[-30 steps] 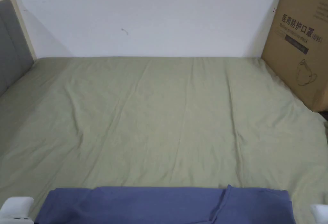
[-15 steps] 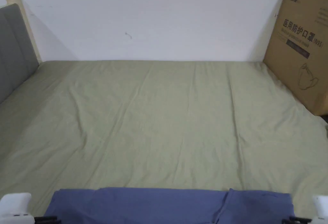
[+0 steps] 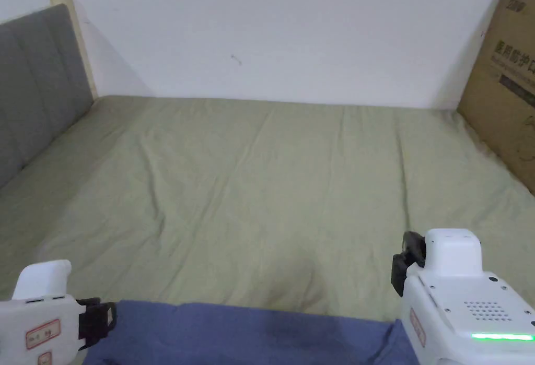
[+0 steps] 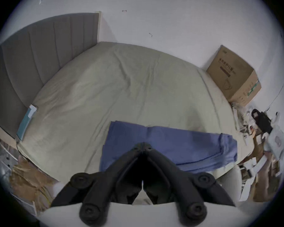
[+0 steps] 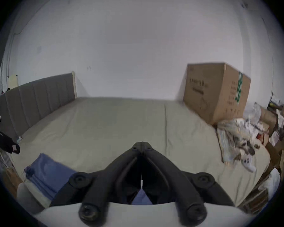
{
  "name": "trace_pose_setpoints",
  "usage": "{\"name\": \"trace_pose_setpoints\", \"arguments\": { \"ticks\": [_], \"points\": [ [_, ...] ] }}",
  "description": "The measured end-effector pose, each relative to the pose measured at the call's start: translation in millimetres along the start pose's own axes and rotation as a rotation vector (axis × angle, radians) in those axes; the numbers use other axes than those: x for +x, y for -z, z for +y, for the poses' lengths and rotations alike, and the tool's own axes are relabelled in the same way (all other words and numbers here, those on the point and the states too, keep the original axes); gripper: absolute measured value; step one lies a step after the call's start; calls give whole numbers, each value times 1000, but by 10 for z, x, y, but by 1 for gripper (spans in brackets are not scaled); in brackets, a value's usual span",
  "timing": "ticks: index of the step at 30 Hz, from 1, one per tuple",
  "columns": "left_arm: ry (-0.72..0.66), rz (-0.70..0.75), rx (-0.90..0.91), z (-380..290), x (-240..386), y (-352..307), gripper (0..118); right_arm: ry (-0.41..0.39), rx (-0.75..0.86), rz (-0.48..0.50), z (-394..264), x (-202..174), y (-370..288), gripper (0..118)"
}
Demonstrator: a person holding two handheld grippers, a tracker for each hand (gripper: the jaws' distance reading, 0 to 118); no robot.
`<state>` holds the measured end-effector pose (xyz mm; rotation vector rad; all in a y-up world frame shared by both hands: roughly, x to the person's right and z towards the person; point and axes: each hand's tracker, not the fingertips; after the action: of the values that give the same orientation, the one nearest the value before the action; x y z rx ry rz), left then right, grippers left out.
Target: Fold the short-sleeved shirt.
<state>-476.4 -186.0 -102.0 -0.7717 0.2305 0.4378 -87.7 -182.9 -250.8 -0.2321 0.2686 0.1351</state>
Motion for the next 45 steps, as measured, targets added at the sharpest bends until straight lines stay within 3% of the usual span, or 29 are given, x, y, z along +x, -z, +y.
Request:
{"name": "trace_pose_setpoints", "arguments": {
  "ticks": [2,8,10,11,14,15,22,24,26,29,39,41,44,45],
  "points": [
    [16,14,10,9,-9,-60,0,-49,56,-11,48,-144,5,1],
    [-24,7,24,25,2,-46,0,-31,35,15,108,-370,140,1],
    [-60,-15,2,40,-276,-8,4,-18,34,14,92,-413,163,1],
    [-90,-27,-6,27,-296,6,17,-16,35,7,91,-429,179,1],
    [-185,-77,-62,-25,-879,245,98,-10,12,0,93,-485,248,1],
    [-210,-83,-91,-52,-966,329,115,-5,0,5,95,-493,270,1],
    [-488,-209,-215,-473,-1446,977,115,-19,-75,8,21,-592,446,1],
    [-509,-233,-211,-534,-1452,1081,118,-14,-99,2,-22,-626,513,1],
    [-486,-265,-190,-476,-1446,1090,118,-15,-123,9,-59,-670,568,1],
    [-563,-314,-155,-521,-1456,1206,118,-9,-162,30,-111,-728,640,1],
    [-447,-327,-167,-445,-1326,1216,114,1,-241,49,-260,-757,721,1],
    [-404,-312,-178,-438,-1271,1235,93,-1,-249,46,-284,-756,731,1],
    [-365,-207,-185,-452,-1363,1260,7,13,-270,49,-317,-737,733,1],
    [-461,-287,-211,-489,-1446,1307,7,26,-280,52,-326,-718,735,1]
  ]
}}
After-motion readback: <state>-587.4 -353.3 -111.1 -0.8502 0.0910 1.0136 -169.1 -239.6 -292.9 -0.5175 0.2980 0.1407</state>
